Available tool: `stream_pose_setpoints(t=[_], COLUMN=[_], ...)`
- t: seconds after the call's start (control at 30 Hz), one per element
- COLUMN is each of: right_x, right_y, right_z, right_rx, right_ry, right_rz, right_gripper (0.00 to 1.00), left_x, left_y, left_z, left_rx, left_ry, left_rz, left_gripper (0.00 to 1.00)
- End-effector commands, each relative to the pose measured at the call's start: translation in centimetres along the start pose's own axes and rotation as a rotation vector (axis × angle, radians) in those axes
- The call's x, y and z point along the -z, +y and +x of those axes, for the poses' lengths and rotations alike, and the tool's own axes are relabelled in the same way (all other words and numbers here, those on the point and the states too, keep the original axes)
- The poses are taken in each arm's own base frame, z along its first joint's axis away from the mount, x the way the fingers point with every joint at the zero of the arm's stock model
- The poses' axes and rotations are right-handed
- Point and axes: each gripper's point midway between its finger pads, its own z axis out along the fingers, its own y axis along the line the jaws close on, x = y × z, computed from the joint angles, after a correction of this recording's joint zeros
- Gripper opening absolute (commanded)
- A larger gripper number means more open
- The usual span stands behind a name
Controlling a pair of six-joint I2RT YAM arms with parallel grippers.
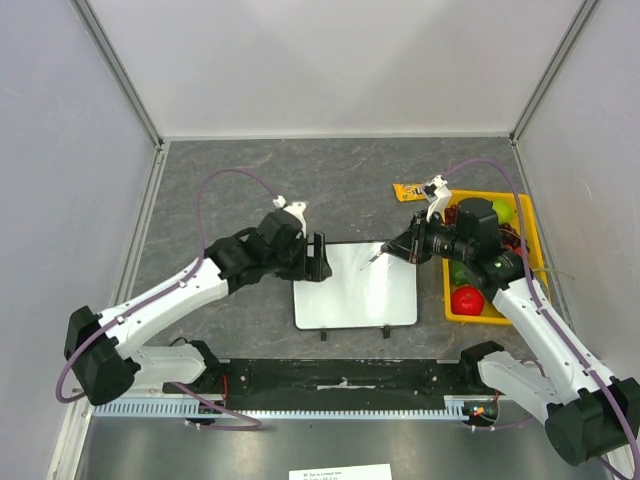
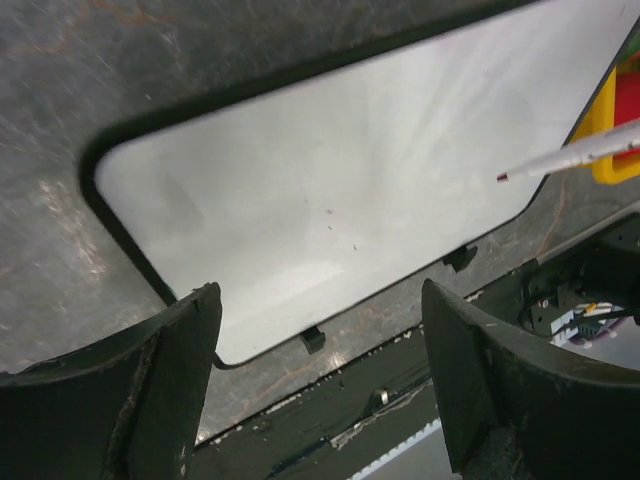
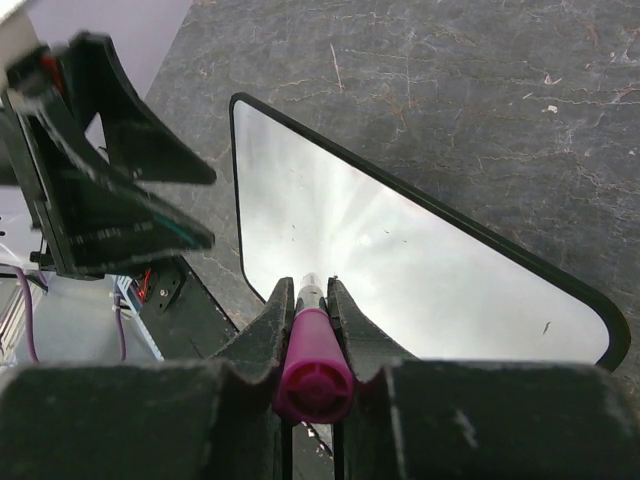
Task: Write a sentence on the whiteboard
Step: Move the whiteboard marker to the center of the board, then hold the whiteboard on the whiteboard stand.
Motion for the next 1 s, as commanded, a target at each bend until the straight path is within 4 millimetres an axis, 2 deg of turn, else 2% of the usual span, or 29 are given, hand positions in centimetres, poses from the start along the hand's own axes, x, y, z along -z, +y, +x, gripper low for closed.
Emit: stream_pose_setpoints(t=[0.0,0.33,0.57,0.77,0.97], right_x=[0.4,0.1,-0.1,0.0,0.3], right_y=[0.9,1.3,1.6,1.9,2.3], right_z=[-1.0,-1.8,-2.5,-3.4,-4.9], right_rx=[0.02,0.033,0.05,0.062,0.077], right_ry=[-0.026,-0.04,-0.056,-0.073,-0.117], right_rz=[-0.029,-0.046,-0.067,-0.068,-0.054], right_gripper=[0.0,0.0,0.0,0.0,0.0], left_x=[2.0,3.4,4.4,4.1,2.5], left_y=[0.1,4.9,7.0,8.4,8.9], left_z=[-4.2,-7.1,-7.4,-7.7,-6.9], left_rx=[-0.069,0.024,0.1,0.141,0.169], left_ry=[-0.094,-0.206,-0.277,-0.311,-0.252], left_rz=[0.087,0.067,0.175,0.249,0.322], left_gripper=[0.85,0.88,0.9,0.91,0.89])
